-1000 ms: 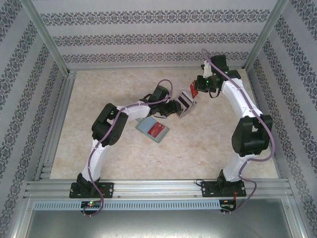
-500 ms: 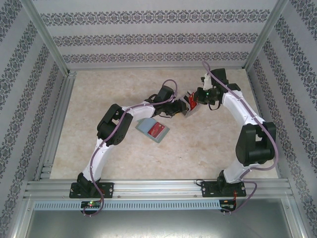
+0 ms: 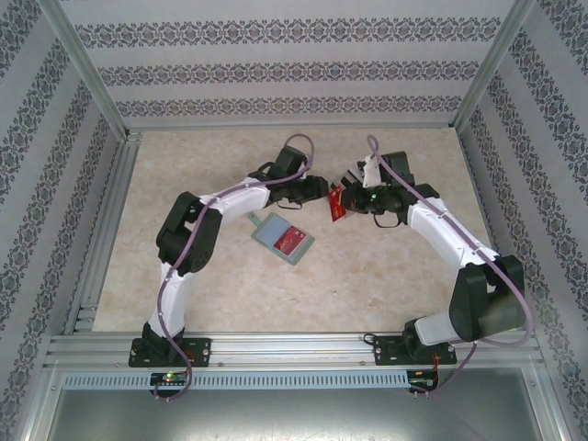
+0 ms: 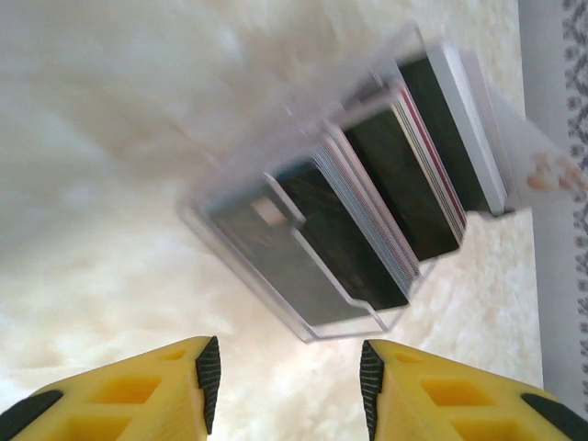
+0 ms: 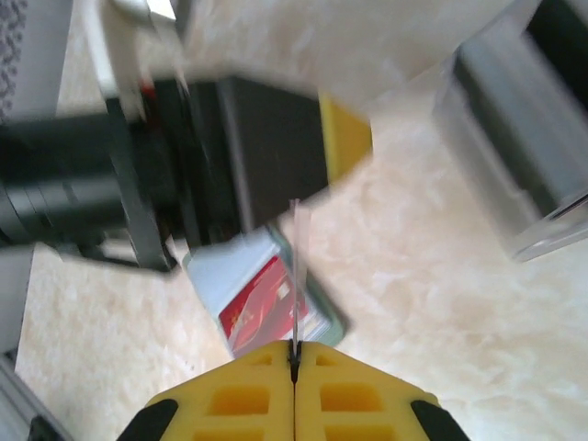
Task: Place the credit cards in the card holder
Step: Pick up the credit card from the storage box, then rotate the card holder at the center of the table.
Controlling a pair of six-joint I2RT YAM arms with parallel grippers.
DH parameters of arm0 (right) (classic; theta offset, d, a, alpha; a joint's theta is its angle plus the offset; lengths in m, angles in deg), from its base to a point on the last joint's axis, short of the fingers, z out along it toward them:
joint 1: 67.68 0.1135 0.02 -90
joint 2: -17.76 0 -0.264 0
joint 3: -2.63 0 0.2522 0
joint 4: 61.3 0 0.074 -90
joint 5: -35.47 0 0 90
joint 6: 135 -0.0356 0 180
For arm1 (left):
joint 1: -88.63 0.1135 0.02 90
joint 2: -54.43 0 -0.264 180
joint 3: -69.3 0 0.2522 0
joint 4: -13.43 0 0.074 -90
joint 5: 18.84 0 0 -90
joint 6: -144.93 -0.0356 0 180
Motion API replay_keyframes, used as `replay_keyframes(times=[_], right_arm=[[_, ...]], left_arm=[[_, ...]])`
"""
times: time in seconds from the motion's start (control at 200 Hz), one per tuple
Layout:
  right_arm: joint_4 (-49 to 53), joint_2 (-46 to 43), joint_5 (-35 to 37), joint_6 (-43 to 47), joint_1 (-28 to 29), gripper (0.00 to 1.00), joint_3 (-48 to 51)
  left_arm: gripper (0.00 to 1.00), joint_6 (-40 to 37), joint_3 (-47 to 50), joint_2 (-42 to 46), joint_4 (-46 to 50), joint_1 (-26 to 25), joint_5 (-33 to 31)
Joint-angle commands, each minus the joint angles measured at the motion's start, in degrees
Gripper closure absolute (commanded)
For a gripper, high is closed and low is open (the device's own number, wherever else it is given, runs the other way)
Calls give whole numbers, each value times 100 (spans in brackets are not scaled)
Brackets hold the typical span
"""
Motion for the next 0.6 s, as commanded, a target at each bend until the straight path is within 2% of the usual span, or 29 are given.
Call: replay_keyframes(times=[0.0,0.165,0.31,0.455,0.594], right_arm=[[-240,64,-157,-266,546,92,349],[-1105,491,-253,-911,1305,92,816],[-1393,990,-270,-1098,1815,92,730],[-1462,1404,-259,-1099,1986,92,661],[-1120,1542,268,-795,1892,92,643]], left_arm=[[53,-520,145,110,511,266,-120],[53,-442,604,94,286,584,40],[54,-537,860,102,302,714,63],[54,-639,1174,179,346,846,1],[54,-679,1626,418,294,973,-88]])
